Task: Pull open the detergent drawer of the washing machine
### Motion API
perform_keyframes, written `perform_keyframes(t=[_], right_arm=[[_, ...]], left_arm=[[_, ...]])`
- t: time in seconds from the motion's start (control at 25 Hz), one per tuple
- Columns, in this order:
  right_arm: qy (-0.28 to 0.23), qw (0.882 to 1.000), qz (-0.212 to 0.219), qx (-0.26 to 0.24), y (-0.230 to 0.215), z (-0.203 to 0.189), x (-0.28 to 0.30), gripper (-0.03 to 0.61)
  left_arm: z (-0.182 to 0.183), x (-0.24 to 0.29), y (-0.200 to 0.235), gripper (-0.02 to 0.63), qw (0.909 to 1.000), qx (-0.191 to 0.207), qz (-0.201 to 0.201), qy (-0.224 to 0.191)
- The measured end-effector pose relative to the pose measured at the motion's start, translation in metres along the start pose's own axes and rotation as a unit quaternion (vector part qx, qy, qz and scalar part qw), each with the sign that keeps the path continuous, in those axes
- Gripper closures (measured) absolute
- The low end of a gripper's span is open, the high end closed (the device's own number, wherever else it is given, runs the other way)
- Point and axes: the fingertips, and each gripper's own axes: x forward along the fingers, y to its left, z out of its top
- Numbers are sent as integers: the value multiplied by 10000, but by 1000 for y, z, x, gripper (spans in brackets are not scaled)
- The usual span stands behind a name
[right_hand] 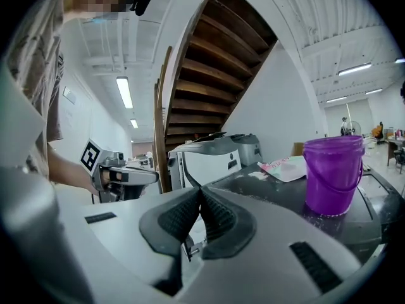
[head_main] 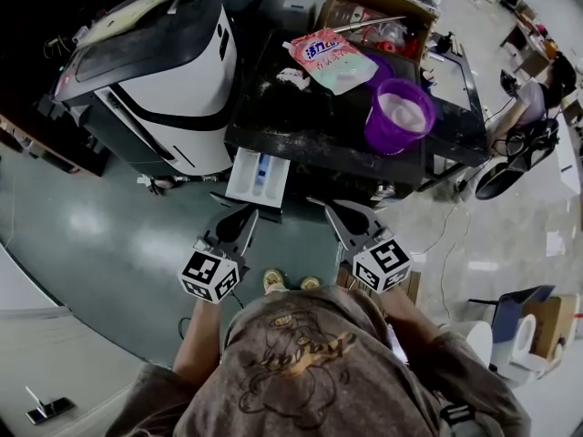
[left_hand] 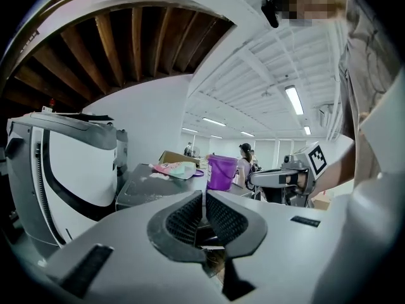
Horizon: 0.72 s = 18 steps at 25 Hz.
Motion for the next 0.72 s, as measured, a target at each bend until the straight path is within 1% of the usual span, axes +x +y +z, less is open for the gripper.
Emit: perform_keyframes(t=[0.16, 0.4, 0.72], right_arm=[[-7, 9999, 105, -62, 1, 2, 1, 575], [-3, 9998, 145, -104, -2, 4, -1, 575], [-36, 9997, 193, -133, -2, 6, -1, 577]], left_arm=[[1, -3, 4, 592, 10000, -43, 35, -8], [5, -3, 1, 592, 9999, -94, -20, -116], [3, -5, 4, 592, 9996, -210, 28, -170]])
